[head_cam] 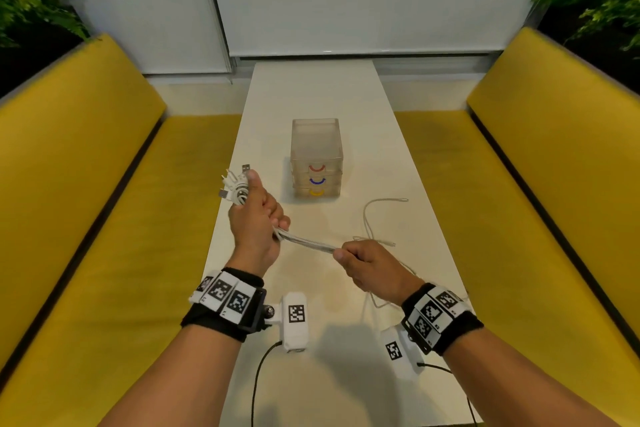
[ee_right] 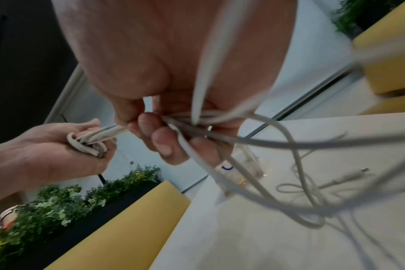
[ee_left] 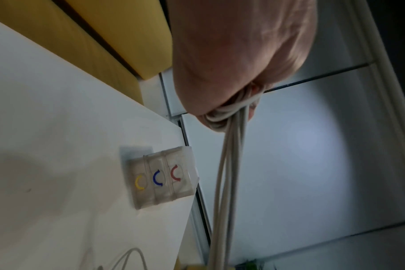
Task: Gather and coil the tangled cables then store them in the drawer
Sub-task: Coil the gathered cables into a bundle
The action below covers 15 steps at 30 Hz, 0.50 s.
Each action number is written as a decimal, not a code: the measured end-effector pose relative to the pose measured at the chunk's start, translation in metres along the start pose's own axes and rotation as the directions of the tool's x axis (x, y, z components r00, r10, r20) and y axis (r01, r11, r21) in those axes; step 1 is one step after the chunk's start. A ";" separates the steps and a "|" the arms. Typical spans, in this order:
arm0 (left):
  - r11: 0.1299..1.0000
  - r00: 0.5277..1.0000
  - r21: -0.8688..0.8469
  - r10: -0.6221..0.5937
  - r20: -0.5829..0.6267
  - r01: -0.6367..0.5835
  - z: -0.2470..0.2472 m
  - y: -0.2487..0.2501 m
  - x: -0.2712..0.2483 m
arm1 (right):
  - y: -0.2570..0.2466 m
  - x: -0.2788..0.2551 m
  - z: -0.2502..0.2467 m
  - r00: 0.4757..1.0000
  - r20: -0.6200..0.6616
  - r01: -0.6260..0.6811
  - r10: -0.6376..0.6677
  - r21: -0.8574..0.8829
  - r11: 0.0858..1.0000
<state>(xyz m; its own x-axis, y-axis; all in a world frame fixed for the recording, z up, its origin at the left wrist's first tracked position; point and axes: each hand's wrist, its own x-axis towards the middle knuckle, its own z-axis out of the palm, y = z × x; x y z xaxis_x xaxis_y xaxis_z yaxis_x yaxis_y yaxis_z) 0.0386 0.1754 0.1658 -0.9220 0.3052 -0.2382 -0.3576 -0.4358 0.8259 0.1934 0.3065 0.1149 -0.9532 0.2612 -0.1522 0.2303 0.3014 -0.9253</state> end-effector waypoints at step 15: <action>0.881 0.984 0.471 -0.042 0.171 -0.045 0.002 -0.016 -0.013 | -0.044 0.017 -0.002 0.929 -0.232 -0.204 0.288 0.330 0.922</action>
<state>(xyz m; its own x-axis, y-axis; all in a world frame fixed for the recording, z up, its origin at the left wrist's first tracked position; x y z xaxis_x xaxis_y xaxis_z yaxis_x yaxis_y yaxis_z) 0.0571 0.1801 0.1568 -0.8672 0.4637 -0.1812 -0.2039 0.0012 0.9790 0.1676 0.2992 0.1532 -0.7738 0.5422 -0.3275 0.3418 -0.0778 -0.9365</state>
